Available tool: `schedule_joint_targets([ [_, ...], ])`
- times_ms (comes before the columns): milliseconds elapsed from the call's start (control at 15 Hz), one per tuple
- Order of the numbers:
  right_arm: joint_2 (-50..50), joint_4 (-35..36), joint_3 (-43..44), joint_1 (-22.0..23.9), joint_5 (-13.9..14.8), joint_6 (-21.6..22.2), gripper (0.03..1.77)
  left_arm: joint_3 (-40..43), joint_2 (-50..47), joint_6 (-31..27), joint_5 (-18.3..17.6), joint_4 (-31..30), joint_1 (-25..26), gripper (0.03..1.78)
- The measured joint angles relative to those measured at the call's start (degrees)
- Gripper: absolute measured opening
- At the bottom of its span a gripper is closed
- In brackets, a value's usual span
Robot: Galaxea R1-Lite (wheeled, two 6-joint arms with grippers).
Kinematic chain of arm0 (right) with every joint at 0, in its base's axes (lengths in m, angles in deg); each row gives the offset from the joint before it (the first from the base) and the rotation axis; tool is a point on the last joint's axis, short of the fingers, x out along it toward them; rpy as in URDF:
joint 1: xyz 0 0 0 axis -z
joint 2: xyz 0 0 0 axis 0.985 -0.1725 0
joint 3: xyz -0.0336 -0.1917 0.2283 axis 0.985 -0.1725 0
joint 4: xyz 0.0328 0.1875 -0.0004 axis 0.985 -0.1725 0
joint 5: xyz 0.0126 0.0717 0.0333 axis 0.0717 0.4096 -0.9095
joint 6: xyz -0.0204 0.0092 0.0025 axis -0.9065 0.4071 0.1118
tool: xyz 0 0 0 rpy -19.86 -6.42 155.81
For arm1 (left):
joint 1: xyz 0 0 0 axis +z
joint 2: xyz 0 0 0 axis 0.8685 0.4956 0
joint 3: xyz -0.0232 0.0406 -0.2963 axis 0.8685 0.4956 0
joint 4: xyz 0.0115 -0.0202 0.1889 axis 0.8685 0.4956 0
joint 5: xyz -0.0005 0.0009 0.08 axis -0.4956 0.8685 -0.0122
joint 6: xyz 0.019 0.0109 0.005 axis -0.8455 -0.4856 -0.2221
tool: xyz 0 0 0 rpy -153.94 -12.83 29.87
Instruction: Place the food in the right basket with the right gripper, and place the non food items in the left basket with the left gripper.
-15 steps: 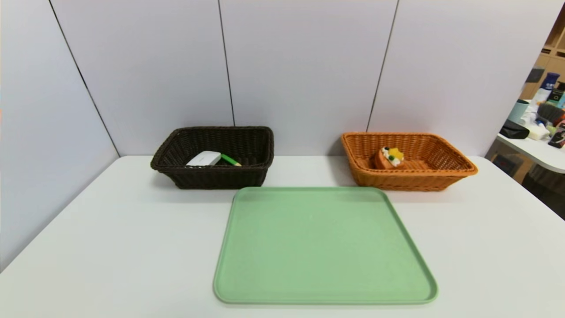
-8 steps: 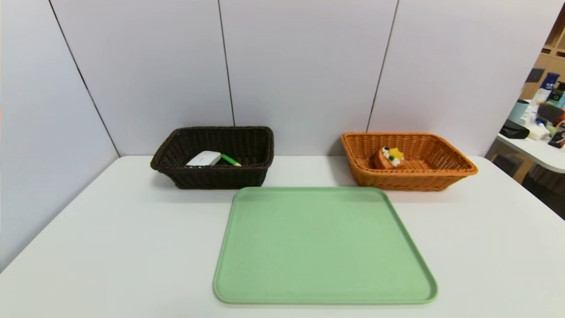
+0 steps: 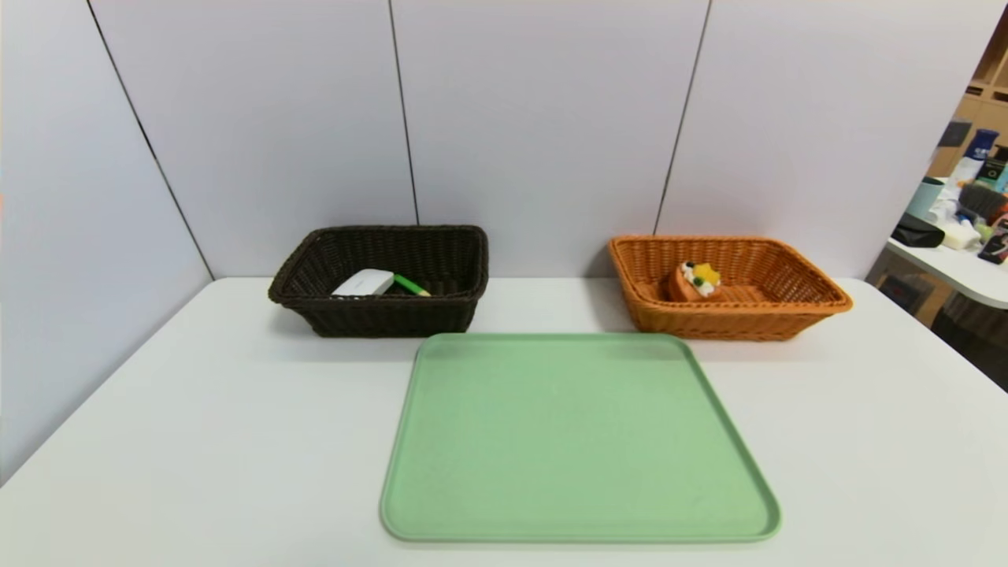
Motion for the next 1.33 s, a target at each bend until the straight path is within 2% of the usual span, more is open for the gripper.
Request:
schedule_joint_targets([
  [133, 0.0, 0.0, 0.0, 0.0, 0.5, 2.0, 1.70, 0.0, 0.0, 4.3, 0.4, -0.1, 0.0, 1.69],
  [267, 0.0, 0.1, 0.0, 0.0, 1.2, 3.1, 1.70, 0.0, 0.0, 5.4, 1.1, -0.1, 0.0, 1.69],
  [867, 0.0, 0.2, 0.0, 0.0, 1.2, 3.4, 1.70, 0.0, 0.0, 6.1, 1.7, -0.1, 0.0, 1.69],
  [1333, 0.0, 0.2, 0.0, 0.0, 2.4, 4.6, 1.70, 0.0, 0.0, 6.1, 1.7, -0.1, 0.0, 1.69],
])
